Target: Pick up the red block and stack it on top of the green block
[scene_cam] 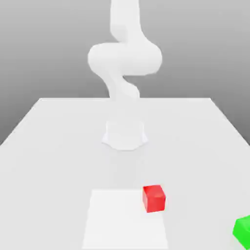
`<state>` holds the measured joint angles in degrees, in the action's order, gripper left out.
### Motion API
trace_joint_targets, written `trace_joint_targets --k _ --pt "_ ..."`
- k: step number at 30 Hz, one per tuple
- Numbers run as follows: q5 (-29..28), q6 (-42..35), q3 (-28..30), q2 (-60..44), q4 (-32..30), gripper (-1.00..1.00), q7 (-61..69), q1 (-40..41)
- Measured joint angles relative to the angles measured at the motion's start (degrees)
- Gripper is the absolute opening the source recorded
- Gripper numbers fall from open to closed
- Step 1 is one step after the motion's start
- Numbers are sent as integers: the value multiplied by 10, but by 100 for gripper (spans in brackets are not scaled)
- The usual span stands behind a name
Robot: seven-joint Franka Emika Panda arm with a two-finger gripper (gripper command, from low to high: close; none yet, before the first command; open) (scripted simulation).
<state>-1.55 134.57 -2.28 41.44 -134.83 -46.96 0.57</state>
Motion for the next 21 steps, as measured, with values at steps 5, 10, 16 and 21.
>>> trace_joint_targets --k 5,10,16,21 --pt "-32 64 -40 -106 -68 0 -23 10" --pt "-52 127 -63 -211 -135 0 -38 12" --pt "-29 217 -76 -350 -225 0 -21 -6" --pt "13 277 -82 -426 -258 0 8 -26"
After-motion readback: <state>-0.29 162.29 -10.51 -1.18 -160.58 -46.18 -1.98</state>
